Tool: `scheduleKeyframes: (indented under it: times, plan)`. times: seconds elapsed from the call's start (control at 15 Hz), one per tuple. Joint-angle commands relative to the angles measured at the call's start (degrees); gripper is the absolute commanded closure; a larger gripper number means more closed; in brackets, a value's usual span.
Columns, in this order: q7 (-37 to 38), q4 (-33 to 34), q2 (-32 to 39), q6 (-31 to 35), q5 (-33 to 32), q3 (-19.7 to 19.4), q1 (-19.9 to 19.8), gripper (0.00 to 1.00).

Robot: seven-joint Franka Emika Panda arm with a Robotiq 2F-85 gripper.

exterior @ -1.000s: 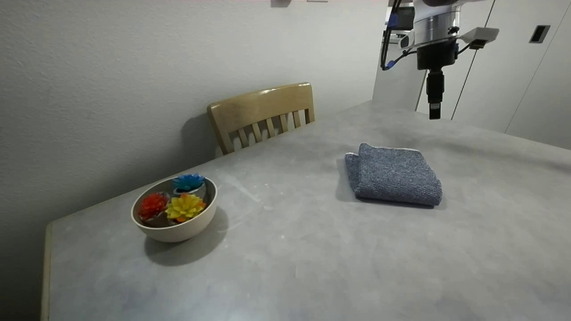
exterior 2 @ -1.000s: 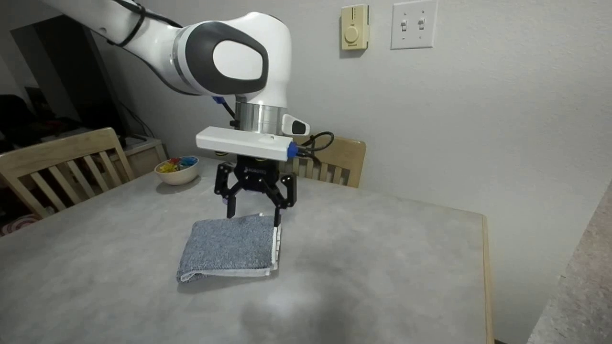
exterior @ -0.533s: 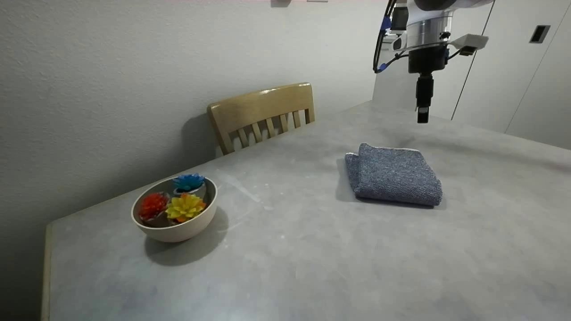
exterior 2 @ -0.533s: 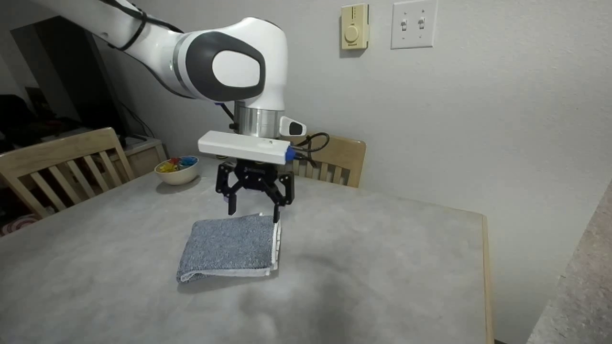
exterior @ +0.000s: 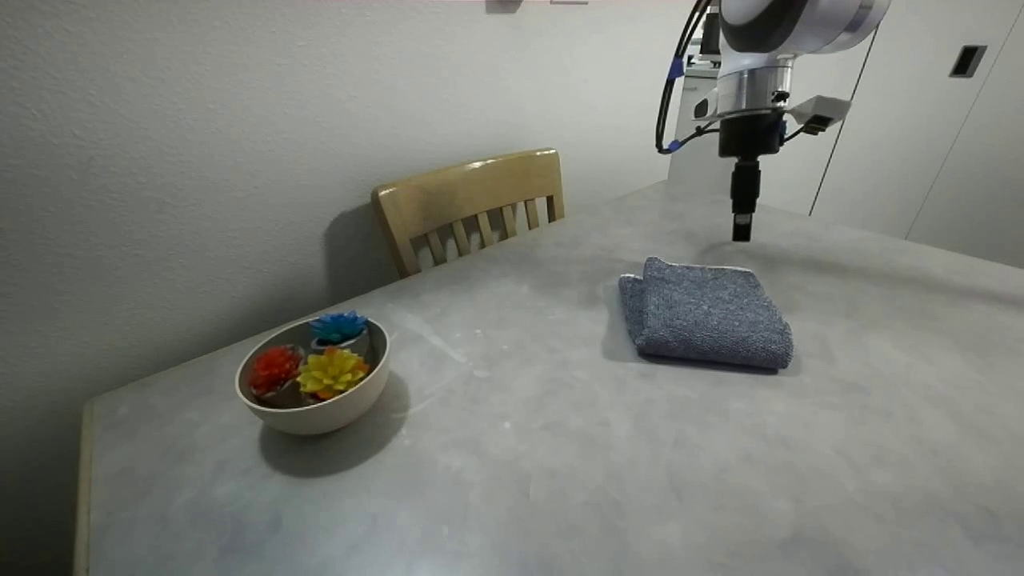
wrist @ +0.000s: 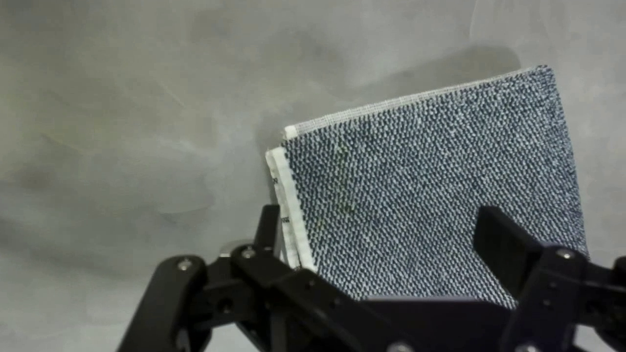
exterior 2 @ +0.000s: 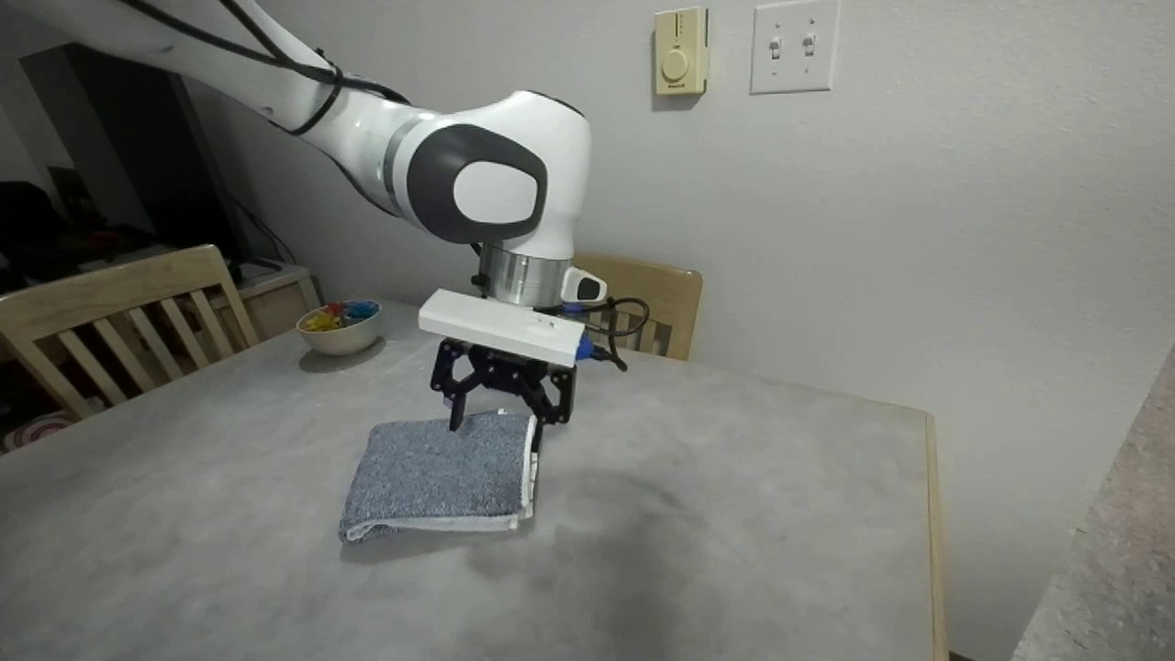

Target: Unfold the towel once

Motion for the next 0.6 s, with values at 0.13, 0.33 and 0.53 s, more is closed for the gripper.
scheduleKeyframes:
  times: [0.13,0.33,0.53]
  plan:
    - [-4.54,6.69,5.68,-4.6,1.92,1.83,-2.54,0.0]
    - [-4.93,8.86,7.68,-6.05,1.66,1.86,-2.61,0.0]
    - [-5.75,11.49,9.77,-8.21,1.91,2.28,-2.94,0.0]
